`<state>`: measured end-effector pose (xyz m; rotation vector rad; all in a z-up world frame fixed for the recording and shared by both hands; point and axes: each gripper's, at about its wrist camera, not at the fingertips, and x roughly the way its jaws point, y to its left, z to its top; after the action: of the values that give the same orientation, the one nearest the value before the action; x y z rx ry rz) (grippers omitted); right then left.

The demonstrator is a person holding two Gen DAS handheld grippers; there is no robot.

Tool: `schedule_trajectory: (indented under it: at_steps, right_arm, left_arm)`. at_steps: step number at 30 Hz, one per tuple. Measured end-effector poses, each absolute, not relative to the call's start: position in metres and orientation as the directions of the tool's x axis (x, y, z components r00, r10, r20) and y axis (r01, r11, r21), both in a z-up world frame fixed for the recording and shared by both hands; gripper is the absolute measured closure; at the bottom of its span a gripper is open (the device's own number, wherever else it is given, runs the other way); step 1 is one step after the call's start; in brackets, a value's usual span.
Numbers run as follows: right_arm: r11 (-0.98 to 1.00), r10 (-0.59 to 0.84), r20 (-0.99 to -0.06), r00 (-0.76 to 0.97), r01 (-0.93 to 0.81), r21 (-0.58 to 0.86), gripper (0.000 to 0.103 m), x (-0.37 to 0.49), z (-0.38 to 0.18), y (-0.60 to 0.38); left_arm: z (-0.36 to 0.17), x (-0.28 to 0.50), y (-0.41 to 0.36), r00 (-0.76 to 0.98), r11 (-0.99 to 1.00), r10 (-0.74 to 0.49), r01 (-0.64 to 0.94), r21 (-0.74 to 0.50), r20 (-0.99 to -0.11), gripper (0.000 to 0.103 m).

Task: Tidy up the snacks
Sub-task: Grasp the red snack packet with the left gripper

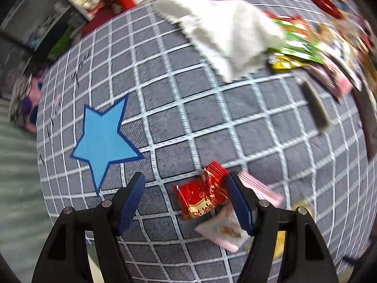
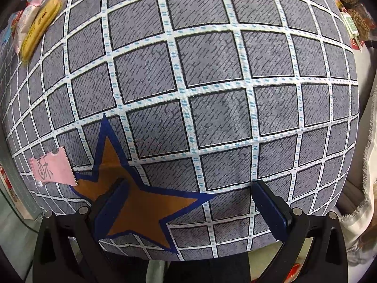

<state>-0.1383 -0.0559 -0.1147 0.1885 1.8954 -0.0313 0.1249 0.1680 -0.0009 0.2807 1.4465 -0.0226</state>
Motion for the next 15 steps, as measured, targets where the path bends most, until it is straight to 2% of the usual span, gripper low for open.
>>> schedule_trajectory:
  at_steps: [5, 8, 11, 15]
  right_arm:
    - [0.989, 0.113, -0.936, -0.334, 0.13, 0.072, 0.0, -0.128, -0.127, -0.053]
    - [0.989, 0.111, -0.938, -0.33, 0.131, 0.071, 0.0, -0.126, -0.13, -0.052]
    - [0.989, 0.111, -0.938, -0.329, 0.132, 0.071, 0.0, -0.126, -0.131, -0.05]
    - [0.991, 0.103, -0.943, -0.316, 0.116, 0.07, 0.0, -0.13, -0.132, -0.046]
  left_arm:
    - [-0.021, 0.107, 0.163, 0.06, 0.98, 0.094, 0.17, 0.103, -0.994, 0.029]
    - [-0.027, 0.063, 0.142, -0.006, 0.974, 0.013, 0.225, 0.012, -1.0, 0.029]
    - [-0.025, 0.009, 0.126, -0.012, 0.957, -0.011, 0.291, -0.014, -1.0, 0.028]
    - [-0.011, -0.026, 0.143, -0.005, 0.973, -0.03, 0.228, -0.031, -1.0, 0.028]
